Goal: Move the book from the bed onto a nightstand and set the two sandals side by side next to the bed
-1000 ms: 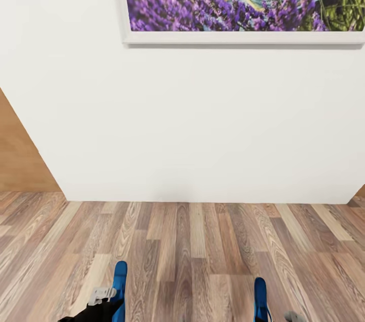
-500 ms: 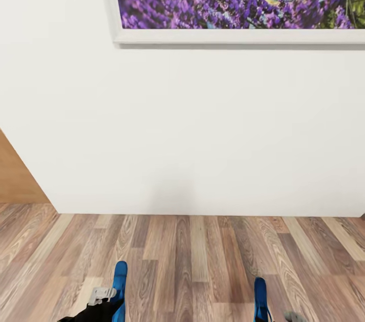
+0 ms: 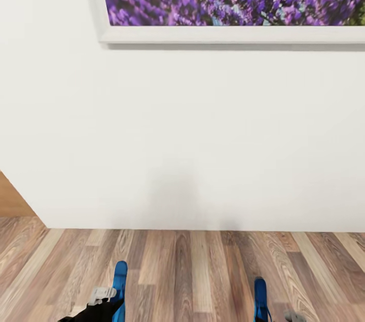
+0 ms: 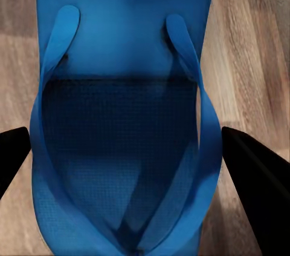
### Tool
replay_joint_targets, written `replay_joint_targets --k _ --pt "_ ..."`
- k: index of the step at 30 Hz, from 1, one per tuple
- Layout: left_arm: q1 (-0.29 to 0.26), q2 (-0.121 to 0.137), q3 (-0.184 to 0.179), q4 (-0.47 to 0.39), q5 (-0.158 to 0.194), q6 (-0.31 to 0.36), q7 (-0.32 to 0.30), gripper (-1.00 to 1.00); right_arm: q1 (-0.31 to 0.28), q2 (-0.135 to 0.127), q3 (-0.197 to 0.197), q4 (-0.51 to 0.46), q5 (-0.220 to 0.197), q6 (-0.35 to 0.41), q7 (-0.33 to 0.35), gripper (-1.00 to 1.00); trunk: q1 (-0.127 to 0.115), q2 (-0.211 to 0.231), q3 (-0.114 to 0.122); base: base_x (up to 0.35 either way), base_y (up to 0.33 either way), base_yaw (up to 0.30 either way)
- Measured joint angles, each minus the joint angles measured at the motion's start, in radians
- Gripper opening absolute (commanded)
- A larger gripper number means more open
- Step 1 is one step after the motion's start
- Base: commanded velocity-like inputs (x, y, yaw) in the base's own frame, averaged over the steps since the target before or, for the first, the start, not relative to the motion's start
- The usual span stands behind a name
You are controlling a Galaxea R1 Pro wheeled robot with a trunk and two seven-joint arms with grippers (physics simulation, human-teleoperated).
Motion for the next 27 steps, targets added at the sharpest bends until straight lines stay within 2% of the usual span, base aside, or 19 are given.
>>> replay_joint_targets --k 9,27 --pt "0.000 0.000 0.000 0.000 0.000 0.000 0.000 -1.00 0.000 0.000 0.000 0.000 0.001 0.000 0.000 -1.00 0.000 0.000 0.000 0.285 0.000 0.049" --pt "0.000 0.000 0.002 0.001 0.001 -0.001 0.001 -1.00 0.000 0.000 0.000 0.001 0.004 0.000 0.000 -1.00 0.001 0.000 -0.010 0.016 0.000 0.246"
